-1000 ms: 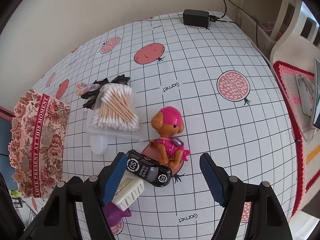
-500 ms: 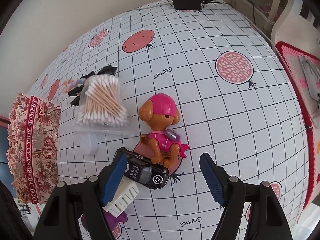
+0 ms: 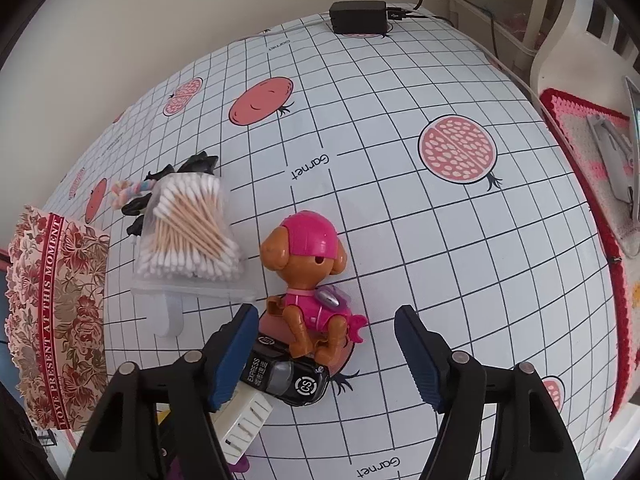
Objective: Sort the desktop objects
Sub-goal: 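Lower left gripper to the purple jar while right lowers to the pink dog toy, then close left gripper on the purple jar while right closes on the dog toy, then lift the purple jar and pink dog toy up with both grippers, then carry the purple jar and dog toy over the pink floral box, then open both grippers to drop the jar and dog toy into the box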
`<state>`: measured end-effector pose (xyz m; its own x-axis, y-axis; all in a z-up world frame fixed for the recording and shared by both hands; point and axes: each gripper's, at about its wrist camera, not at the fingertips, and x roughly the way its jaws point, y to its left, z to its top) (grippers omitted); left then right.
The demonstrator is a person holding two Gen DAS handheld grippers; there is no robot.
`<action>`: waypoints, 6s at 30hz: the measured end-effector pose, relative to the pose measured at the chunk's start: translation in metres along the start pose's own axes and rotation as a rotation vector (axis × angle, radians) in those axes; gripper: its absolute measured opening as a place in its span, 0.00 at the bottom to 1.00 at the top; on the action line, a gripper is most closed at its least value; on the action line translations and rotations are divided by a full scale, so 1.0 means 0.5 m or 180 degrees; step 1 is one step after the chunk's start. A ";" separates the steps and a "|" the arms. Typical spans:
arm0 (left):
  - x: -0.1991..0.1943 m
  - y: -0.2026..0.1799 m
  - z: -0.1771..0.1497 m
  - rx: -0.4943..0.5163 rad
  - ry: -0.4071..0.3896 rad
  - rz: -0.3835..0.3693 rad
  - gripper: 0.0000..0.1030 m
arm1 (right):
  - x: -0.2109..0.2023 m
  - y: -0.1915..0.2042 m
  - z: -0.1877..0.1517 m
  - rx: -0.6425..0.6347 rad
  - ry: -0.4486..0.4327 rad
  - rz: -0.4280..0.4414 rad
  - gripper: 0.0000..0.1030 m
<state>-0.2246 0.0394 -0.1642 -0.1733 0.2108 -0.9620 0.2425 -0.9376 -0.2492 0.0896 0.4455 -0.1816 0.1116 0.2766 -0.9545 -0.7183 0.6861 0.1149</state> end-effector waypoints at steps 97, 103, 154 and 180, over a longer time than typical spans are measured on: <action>-0.325 0.019 0.056 0.0062 -0.1287 -0.0884 0.47 | -0.338 0.021 0.030 -0.0109 -0.1296 0.0711 0.47; -0.338 0.064 0.073 -0.0065 -0.1339 -0.0882 0.47 | -0.326 0.059 0.018 -0.0230 -0.1268 0.0735 0.47; -0.419 0.452 0.122 -0.1174 -0.1810 -0.0772 0.47 | -0.279 0.494 -0.246 -0.1849 -0.1081 0.1179 0.47; -0.310 0.437 0.151 -0.1235 -0.1351 -0.0641 0.47 | -0.172 0.516 -0.237 -0.1846 -0.0727 0.1016 0.47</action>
<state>-0.2169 -0.2189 -0.0612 -0.5978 0.1700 -0.7834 0.4819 -0.7047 -0.5207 -0.1867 0.5191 -0.1023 -0.0700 0.5829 -0.8095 -0.9835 0.0955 0.1538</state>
